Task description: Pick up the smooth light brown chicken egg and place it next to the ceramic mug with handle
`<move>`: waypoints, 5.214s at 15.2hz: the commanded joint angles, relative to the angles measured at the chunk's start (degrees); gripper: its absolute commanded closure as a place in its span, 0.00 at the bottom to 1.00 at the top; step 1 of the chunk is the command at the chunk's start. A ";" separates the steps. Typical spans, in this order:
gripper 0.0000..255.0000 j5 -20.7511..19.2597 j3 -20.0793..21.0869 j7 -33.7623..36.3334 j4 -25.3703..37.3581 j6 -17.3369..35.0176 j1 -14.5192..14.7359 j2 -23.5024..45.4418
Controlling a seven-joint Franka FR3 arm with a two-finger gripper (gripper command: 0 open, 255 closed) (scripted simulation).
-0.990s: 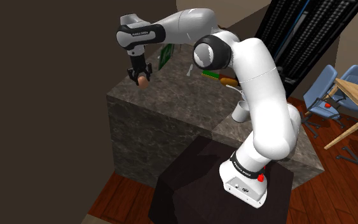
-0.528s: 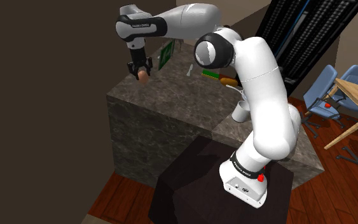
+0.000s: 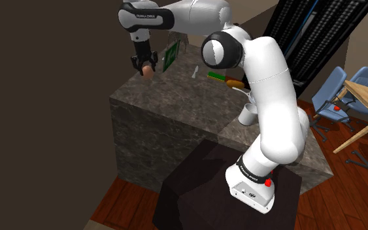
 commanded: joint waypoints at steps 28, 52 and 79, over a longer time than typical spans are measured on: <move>1.00 -1.97 -2.65 -7.92 -35.30 6.27 -6.12 -30.02; 1.00 -13.34 -16.17 -29.06 -72.14 18.59 -20.01 -59.46; 1.00 -23.42 -35.53 -52.80 -76.77 32.50 -32.93 -58.95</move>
